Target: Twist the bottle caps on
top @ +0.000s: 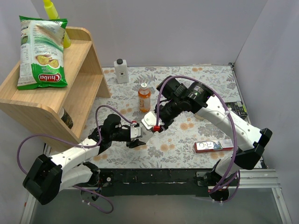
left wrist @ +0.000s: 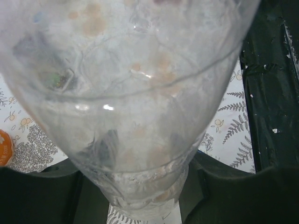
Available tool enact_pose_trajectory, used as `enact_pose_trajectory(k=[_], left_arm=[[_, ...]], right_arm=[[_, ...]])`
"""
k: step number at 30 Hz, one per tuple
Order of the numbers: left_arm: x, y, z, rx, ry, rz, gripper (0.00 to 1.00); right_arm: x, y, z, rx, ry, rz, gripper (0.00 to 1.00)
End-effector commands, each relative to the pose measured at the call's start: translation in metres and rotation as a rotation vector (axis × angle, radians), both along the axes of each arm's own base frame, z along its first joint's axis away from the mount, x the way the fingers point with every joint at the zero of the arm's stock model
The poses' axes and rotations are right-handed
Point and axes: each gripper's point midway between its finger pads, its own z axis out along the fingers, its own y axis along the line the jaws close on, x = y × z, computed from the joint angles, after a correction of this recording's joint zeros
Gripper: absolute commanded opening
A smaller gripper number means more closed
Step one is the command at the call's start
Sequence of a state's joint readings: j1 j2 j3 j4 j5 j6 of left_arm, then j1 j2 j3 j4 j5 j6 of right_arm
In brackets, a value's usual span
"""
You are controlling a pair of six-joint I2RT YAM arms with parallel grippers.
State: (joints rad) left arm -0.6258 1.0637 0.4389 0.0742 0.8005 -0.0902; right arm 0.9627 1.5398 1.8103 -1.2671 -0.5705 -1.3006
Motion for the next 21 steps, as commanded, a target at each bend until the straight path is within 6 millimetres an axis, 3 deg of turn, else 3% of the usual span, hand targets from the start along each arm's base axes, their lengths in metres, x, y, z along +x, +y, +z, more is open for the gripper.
enact_pose_trajectory(k=[1, 7, 9, 16, 21], left_arm=[[0.013, -0.009, 0.04, -0.129, -0.132, 0.031, 0.0], [0.022, -0.002, 0.047, -0.182, -0.163, 0.135, 0.0], [0.029, -0.001, 0.058, -0.228, -0.176, 0.188, 0.0], [0.052, 0.003, 0.07, -0.275, -0.133, 0.344, 0.0], [0.066, 0.008, 0.08, -0.306, -0.128, 0.444, 0.0]], right_arm=[[0.001, -0.002, -0.016, -0.077, 0.051, -0.068, 0.01], [0.014, 0.01, -0.018, -0.114, 0.193, -0.24, 0.01], [0.021, 0.016, -0.014, -0.107, 0.229, -0.302, 0.01], [0.053, 0.034, -0.007, -0.073, 0.296, -0.603, 0.01], [0.069, 0.042, -0.021, -0.159, 0.447, -0.869, 0.01]])
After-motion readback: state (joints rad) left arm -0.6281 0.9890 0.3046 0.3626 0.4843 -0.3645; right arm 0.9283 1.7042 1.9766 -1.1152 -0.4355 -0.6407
